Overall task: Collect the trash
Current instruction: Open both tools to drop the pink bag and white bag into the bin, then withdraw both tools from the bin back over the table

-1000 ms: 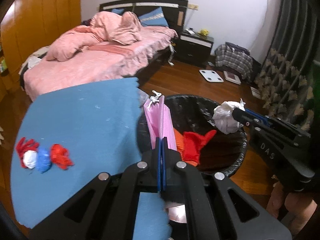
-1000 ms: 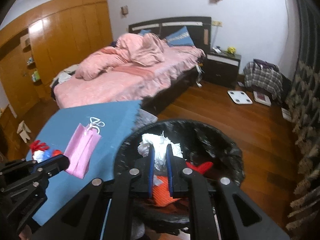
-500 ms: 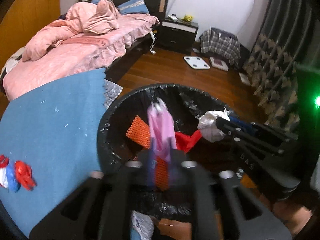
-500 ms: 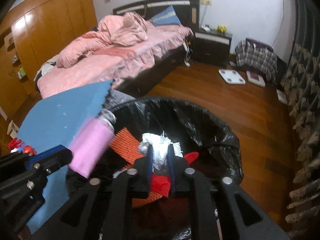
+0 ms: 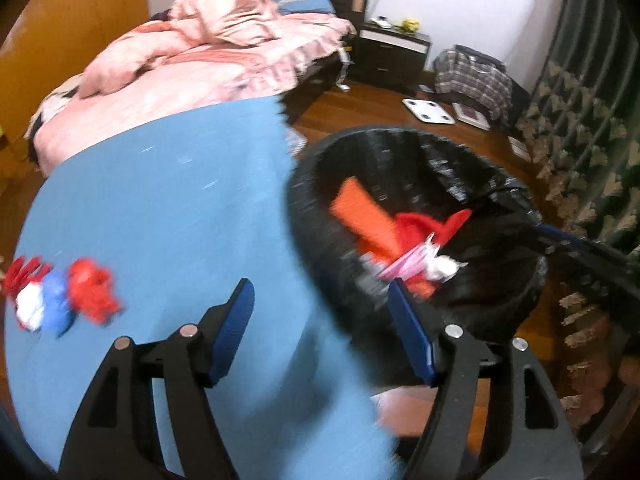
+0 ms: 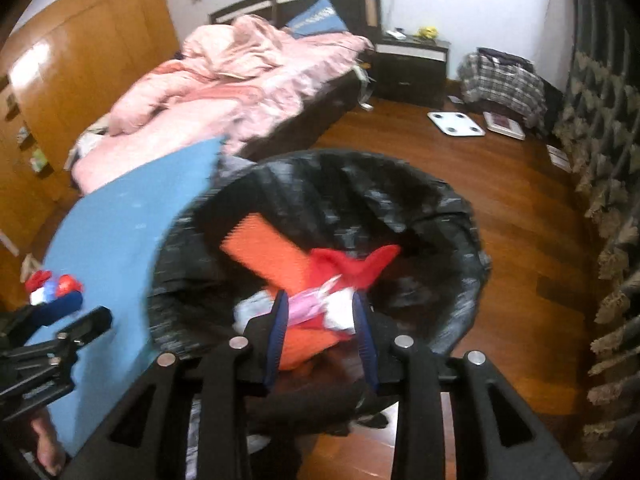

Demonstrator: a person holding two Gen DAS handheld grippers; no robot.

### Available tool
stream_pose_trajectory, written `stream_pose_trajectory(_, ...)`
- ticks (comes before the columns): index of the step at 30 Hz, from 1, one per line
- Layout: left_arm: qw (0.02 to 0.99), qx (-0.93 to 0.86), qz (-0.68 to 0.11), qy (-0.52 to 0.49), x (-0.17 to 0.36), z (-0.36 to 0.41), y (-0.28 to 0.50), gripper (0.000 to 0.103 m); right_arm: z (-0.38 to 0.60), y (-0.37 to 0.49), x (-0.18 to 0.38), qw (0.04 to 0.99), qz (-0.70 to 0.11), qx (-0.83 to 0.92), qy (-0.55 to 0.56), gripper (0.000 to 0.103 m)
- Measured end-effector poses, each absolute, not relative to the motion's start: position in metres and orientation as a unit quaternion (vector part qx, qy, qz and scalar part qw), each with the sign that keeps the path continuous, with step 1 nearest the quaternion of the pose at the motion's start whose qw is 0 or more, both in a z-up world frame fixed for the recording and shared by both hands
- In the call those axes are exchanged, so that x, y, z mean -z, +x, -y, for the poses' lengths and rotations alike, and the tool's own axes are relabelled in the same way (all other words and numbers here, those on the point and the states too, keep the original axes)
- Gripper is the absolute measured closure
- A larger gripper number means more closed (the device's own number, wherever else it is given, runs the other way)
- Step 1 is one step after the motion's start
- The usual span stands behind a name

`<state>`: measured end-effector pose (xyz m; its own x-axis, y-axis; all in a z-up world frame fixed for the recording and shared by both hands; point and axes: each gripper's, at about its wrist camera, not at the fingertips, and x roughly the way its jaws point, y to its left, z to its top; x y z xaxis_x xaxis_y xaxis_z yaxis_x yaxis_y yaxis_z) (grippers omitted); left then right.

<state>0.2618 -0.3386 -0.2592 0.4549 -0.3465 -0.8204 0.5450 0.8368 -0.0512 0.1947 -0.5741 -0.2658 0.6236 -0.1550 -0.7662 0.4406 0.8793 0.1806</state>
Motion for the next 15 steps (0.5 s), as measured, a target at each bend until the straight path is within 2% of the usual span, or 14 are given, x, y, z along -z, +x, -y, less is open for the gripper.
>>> stream_pose_trajectory(15, 0.896, 0.106, -0.427, 0.053, 0.214, 0.105, 0.266, 0.033, 0.386, 0.228, 0.226, 0.912, -0.39, 0.031, 0.125, 0.065)
